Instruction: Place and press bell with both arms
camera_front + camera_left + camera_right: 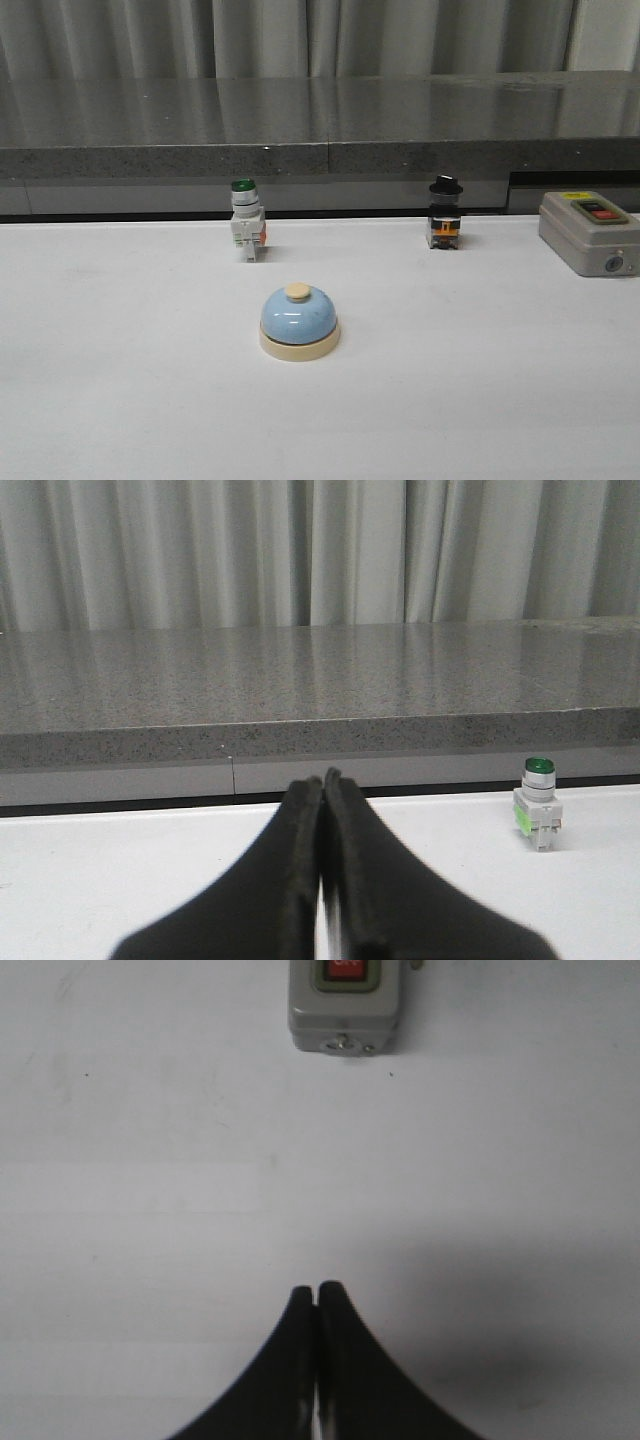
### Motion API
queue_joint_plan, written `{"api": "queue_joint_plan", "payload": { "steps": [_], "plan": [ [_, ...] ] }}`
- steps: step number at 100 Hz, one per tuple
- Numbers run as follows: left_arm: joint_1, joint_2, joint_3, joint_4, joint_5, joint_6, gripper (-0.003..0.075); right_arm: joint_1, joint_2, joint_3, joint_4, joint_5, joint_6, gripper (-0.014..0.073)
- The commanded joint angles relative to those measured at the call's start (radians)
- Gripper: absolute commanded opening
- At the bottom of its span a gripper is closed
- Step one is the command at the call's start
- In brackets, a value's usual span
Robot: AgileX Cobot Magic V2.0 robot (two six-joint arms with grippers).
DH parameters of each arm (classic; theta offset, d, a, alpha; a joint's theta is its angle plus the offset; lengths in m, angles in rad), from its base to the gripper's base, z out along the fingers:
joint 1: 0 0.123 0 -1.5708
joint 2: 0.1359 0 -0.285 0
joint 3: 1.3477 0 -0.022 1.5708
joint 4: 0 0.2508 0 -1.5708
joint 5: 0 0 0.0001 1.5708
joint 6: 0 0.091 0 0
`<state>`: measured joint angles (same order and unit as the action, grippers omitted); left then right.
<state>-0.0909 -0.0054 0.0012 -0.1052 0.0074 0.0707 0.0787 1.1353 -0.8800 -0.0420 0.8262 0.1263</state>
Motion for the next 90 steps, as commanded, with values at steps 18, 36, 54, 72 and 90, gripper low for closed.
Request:
{"api": "queue_joint_plan", "payload": {
  "steps": [18,36,54,72,90],
  "plan": [
    [0.004,-0.034,0.020,-0.002,-0.080,-0.003,-0.0019,-0.018,-0.277,0.131,-0.010,-0.105,0.003,-0.0068],
    [0.004,-0.034,0.020,-0.002,-0.080,-0.003,-0.0019,-0.018,-0.483,0.229,-0.010,-0.137,0.003,-0.0068],
    [0.004,-0.034,0.020,-0.002,-0.080,-0.003,-0.0019,-0.018,-0.714,0.310,-0.010,-0.150,0.003,-0.0068],
    [0.004,-0.034,0.020,-0.002,-0.080,-0.003,-0.0019,-0.018,-0.931,0.385,-0.008,-0.150,0.003,-0.0068],
    [0.004,-0.034,0.020,-0.002,-0.080,-0.003,-0.0019,-0.018,-1.133,0.468,-0.009,-0.195,0.003,-0.0068]
  ]
}}
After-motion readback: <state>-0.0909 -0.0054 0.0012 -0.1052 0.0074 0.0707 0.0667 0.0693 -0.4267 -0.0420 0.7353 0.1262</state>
